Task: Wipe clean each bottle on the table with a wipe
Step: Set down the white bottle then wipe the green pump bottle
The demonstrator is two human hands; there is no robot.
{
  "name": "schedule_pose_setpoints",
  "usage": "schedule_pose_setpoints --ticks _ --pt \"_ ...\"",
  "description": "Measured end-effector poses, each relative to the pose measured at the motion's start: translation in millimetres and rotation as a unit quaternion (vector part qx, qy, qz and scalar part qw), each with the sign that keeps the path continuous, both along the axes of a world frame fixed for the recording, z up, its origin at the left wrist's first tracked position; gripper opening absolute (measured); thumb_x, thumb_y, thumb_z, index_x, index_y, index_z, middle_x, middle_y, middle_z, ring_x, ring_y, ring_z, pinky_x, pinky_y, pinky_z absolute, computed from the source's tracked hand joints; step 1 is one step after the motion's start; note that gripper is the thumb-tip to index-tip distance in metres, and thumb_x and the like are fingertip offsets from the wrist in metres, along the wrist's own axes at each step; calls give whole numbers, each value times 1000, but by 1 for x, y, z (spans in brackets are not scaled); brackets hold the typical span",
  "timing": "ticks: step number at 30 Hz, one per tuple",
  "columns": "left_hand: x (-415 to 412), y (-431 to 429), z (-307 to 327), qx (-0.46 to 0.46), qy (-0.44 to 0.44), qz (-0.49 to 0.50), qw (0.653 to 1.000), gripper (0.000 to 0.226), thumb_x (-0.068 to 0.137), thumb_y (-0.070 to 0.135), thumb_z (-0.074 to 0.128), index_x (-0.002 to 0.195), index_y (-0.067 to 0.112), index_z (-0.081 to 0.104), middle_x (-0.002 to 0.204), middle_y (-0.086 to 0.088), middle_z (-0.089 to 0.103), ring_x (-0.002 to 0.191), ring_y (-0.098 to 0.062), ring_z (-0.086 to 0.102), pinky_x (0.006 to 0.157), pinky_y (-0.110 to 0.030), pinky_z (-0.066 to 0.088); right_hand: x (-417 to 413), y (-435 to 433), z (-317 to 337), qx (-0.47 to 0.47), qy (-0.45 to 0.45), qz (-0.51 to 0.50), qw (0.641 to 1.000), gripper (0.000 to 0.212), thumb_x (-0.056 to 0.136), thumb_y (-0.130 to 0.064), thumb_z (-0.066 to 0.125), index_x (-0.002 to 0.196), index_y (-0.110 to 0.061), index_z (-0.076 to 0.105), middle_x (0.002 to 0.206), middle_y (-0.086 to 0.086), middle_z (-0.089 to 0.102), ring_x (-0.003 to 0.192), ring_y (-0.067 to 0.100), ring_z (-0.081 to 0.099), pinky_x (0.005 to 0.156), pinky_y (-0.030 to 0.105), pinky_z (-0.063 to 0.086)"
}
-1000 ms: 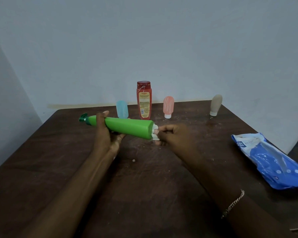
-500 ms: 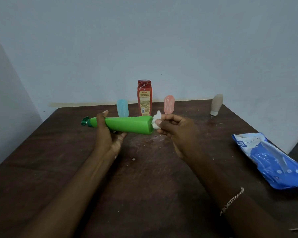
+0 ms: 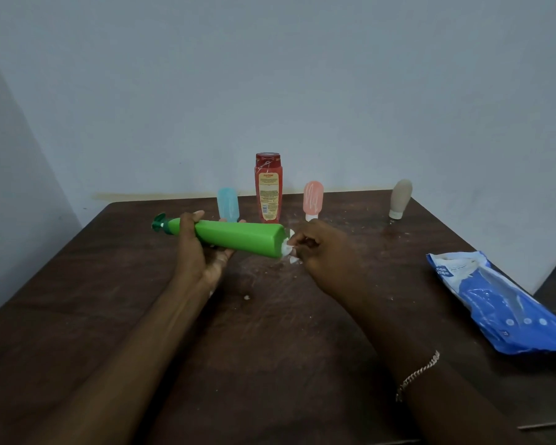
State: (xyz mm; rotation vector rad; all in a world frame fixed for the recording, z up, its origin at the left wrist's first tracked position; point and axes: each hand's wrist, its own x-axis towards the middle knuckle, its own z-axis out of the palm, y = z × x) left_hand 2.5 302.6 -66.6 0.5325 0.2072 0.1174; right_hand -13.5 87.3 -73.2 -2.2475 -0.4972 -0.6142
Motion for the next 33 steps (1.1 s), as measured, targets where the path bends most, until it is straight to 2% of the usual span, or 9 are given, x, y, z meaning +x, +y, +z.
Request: schedule_pose_setpoints --ticks 6,10,14,19,22,25,27,29,33 --pt "-8 -13 13 86 -83 -54 991 38 96 23 56 129 8 48 129 -22 60 111 -47 65 92 -62 52 9 -24 -4 91 52 -69 992 6 88 -13 67 90 -19 69 80 -10 65 69 -4 57 59 7 41" --pt "-9 -33 29 189 -97 -67 975 50 94 30 61 136 7 50 125 -26 65 112 -41 66 92 -57 55 22 -49 -8 180 91 -110 973 21 83 -11 60 94 -27 67 87 -9 71 81 10 68 73 41 59" --pt "-4 -63 51 258 -130 -45 956 30 99 21 58 125 6 60 105 -17 70 91 -30 69 84 -51 58 28 -73 -4 228 107 -163 954 28 83 -14 59 104 -24 75 98 -5 75 84 9 68 80 33 56" --pt "18 -105 83 365 -186 -44 911 23 98 16 62 119 6 65 100 -12 71 83 -22 71 69 -39 60 28 -91 -4 291 125 -237 918 22 90 -26 60 88 -11 76 80 4 73 78 17 66 75 35 50" --pt "40 -129 102 418 -228 -66 877 26 94 17 69 118 8 67 104 -13 72 92 -28 71 82 -49 60 33 -92 -13 305 108 -244 914 14 82 -18 67 90 -19 79 80 -5 75 80 12 70 81 34 55" --pt "67 -147 118 495 -253 -78 827 37 85 19 77 120 12 68 116 -12 71 105 -29 71 91 -50 58 45 -96 -21 361 110 -249 892 37 74 -9 71 108 -22 75 97 -5 76 89 12 71 86 38 57" --pt "85 -159 126 548 -255 -85 792 41 81 13 80 120 9 68 114 -11 72 105 -28 71 92 -51 57 48 -96 -18 361 100 -255 891 48 75 -6 72 121 -20 69 115 2 71 101 16 68 94 28 51" --pt "102 -170 130 582 -247 -89 769 44 78 6 80 119 4 67 110 -12 73 102 -27 72 92 -51 58 47 -96 -16 326 92 -283 897 42 82 -2 69 123 -13 68 120 11 68 107 23 65 86 13 38" --pt "135 -194 131 632 -219 -80 739 47 66 15 82 110 8 71 101 -9 75 97 -26 72 89 -49 59 53 -98 -26 285 73 -330 897 30 83 -1 62 109 -11 74 107 11 71 99 26 65 78 15 36"
